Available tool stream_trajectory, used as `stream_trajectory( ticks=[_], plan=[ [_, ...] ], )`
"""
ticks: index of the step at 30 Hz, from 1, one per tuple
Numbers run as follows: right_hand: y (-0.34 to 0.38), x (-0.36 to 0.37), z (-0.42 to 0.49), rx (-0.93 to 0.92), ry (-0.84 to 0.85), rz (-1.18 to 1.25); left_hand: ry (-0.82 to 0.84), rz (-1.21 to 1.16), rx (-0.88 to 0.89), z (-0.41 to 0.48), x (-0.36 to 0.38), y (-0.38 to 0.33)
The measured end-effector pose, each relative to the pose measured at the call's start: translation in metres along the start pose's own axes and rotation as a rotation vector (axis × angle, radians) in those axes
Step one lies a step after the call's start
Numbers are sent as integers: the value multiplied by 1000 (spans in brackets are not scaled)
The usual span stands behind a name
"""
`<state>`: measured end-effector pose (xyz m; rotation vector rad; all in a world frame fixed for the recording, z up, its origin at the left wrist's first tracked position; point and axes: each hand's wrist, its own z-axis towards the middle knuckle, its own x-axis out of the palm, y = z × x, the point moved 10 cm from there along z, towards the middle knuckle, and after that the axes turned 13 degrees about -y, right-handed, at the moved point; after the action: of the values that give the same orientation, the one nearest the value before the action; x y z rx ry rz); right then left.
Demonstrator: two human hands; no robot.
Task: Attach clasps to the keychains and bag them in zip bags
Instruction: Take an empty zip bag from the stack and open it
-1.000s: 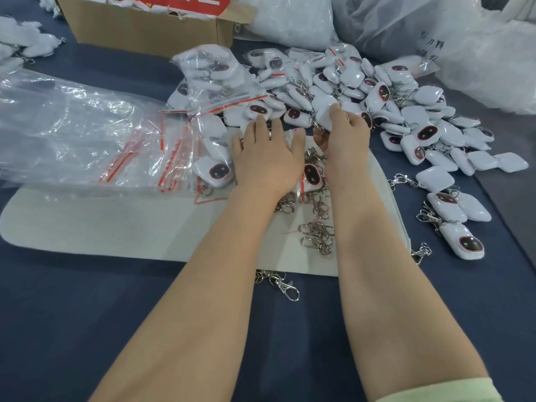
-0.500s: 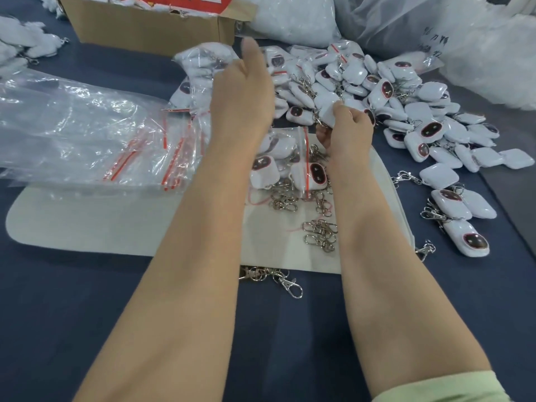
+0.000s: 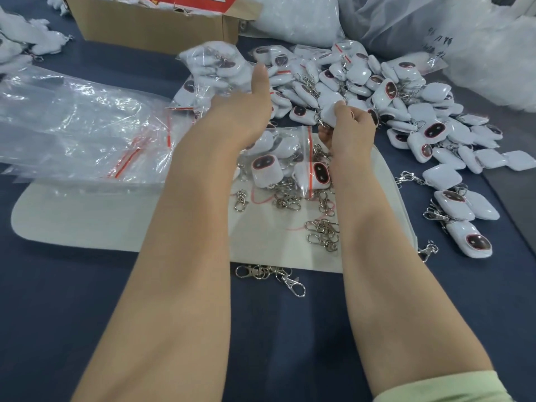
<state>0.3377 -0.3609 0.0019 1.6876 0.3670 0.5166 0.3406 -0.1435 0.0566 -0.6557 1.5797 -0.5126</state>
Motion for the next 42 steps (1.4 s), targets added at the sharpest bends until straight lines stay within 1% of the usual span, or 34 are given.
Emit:
stream_trajectory(
  ticks=[2,5,7,9,12,14,16,18,20,23,25,28,30,32,34,36,39,42],
  plan=[
    [0,0,0,-4,-1,-8,-37,-10,30,1,-6,-4],
    [0,-1,0,-2,1,-6,-115,-50,128,2,-17,-15],
    [0,-1,0,-3,1,-3,-135,-52,161,4,-16,-18],
    [0,0,0,-7,1,-9,-118,-21,149,7,-8,-14],
    [1,0,1,-13,4,-25,-99,-47,54,11,-2,-2],
    [0,0,1,-14,4,-35,-129,-71,93,10,-5,-7],
    [0,1,1,-18,3,-36,-160,-146,167,11,-10,-16],
    [0,0,2,-19,-2,-26,-158,-253,205,10,-11,-23],
    [1,0,2,-23,-5,-24,-128,-304,238,8,-4,-30],
    [0,0,3,-26,-1,-21,-41,-223,264,3,17,-30],
    [0,1,3,-32,2,-30,-43,-211,246,4,18,-27],
    [0,0,4,-40,-1,-42,-106,-366,225,12,1,-29],
    [1,0,4,-45,-9,-35,-122,-409,247,9,-8,-35],
    [1,0,4,-50,-9,-29,-44,-363,268,2,-2,-40],
    [1,-1,3,-49,-9,-18,90,-262,227,-4,17,-35],
    [1,-1,4,-39,-11,-12,165,-185,185,-8,27,-27],
    [1,0,3,-36,-13,-4,141,-272,207,-7,22,-31],
    [2,0,3,-48,-10,-3,44,-355,275,0,14,-41]
  ],
)
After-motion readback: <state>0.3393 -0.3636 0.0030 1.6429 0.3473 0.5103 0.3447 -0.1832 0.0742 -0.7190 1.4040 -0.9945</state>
